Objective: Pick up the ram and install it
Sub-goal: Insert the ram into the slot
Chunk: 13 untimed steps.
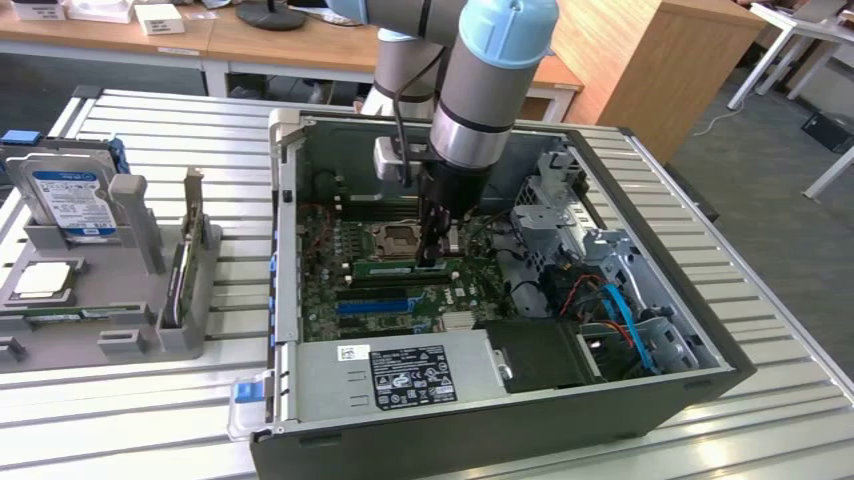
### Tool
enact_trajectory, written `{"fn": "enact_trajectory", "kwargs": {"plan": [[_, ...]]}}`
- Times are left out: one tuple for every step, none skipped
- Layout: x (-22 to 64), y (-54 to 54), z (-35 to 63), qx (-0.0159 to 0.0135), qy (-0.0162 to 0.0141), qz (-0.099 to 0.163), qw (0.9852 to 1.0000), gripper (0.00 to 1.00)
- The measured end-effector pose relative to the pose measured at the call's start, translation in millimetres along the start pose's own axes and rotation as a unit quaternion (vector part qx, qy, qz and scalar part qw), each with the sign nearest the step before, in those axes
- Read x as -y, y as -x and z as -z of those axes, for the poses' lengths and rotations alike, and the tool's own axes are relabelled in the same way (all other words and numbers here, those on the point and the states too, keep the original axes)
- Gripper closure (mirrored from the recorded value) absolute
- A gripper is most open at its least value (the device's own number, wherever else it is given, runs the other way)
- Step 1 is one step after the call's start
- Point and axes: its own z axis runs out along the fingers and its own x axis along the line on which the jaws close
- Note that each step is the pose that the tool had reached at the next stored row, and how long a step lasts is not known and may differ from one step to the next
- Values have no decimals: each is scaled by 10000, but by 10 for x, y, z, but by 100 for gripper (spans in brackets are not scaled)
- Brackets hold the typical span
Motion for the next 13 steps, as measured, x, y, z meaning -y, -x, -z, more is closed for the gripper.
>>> {"fn": "enact_trajectory", "kwargs": {"plan": [[0,0,-2,0,-1,-1,10000,89],[0,0,-4,0,-2,0,10000,89],[0,0,-7,0,-3,-1,10000,89],[0,0,-9,0,-3,-5,10000,89],[0,0,-10,0,-3,-16,10000,89],[0,0,-10,0,-2,-34,10000,89],[0,0,-10,0,-3,-53,10000,89],[0,0,-11,2,-3,-67,10000,89],[0,0,-11,2,-3,-81,10000,89],[0,0,-11,3,-3,-96,10000,89],[0,0,-11,3,-3,-100,10000,89],[0,0,-11,3,-3,-99,10000,89],[0,0,-11,3,-3,-100,10000,89]]}}
